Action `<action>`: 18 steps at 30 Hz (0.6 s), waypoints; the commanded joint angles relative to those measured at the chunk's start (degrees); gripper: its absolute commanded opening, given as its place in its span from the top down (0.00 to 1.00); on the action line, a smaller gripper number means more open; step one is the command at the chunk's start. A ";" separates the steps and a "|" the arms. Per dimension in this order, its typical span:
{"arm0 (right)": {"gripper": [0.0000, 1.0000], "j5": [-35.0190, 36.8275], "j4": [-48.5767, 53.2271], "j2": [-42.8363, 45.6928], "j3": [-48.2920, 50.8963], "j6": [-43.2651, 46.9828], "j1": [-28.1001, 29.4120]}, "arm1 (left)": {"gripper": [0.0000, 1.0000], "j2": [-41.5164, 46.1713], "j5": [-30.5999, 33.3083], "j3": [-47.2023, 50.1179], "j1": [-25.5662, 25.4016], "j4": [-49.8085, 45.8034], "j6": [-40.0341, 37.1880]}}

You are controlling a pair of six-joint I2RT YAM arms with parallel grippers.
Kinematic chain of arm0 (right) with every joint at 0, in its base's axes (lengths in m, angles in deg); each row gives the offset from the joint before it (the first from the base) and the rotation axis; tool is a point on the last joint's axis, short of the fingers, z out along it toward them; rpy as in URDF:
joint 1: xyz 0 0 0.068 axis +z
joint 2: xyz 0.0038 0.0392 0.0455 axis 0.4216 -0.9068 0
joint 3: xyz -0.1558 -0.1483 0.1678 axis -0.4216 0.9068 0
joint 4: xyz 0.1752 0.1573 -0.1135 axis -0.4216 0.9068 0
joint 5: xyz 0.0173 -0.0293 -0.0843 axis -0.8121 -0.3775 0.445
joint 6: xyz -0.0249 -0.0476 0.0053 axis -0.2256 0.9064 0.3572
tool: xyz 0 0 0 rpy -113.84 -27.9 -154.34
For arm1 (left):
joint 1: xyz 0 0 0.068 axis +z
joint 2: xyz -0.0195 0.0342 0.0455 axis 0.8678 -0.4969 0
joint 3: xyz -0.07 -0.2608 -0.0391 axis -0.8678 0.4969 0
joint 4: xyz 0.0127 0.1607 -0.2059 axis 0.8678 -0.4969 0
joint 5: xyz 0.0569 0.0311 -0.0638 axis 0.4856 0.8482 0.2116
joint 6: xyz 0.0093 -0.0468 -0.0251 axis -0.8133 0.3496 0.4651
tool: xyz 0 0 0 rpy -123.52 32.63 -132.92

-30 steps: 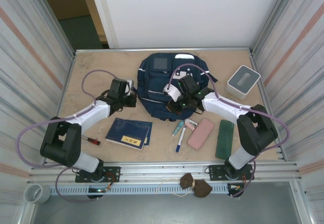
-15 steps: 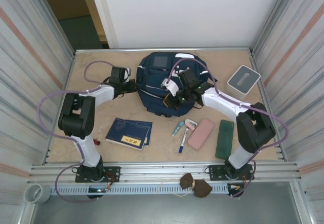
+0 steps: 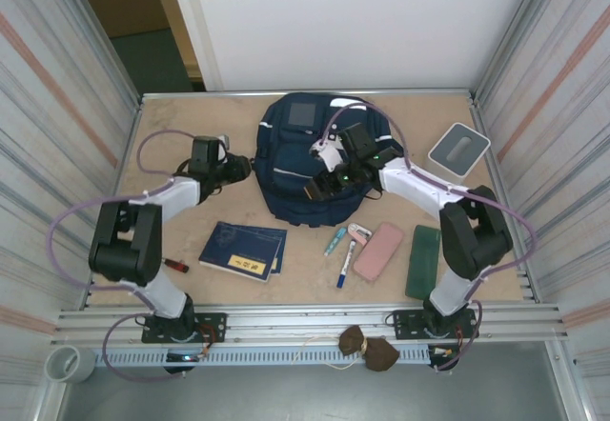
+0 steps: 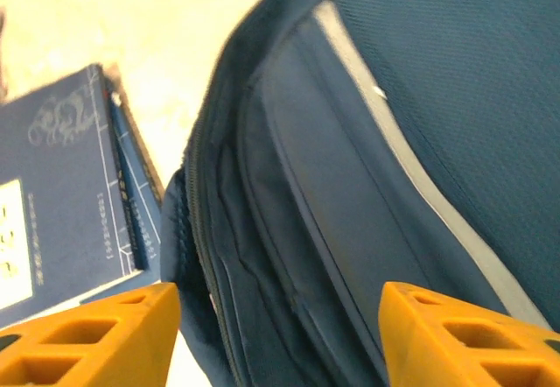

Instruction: Pack the student bag

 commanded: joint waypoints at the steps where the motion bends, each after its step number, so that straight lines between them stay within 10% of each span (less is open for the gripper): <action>1: 0.33 4.61 1.29 5.22 2.79 -12.83 -4.93 | 0.35 6.02 0.00 0.60 -4.40 -3.08 -2.00; 18: 0.51 8.23 -1.36 -7.32 2.55 -37.99 -9.80 | 0.28 -7.14 -7.98 -11.88 -12.27 -10.86 -2.05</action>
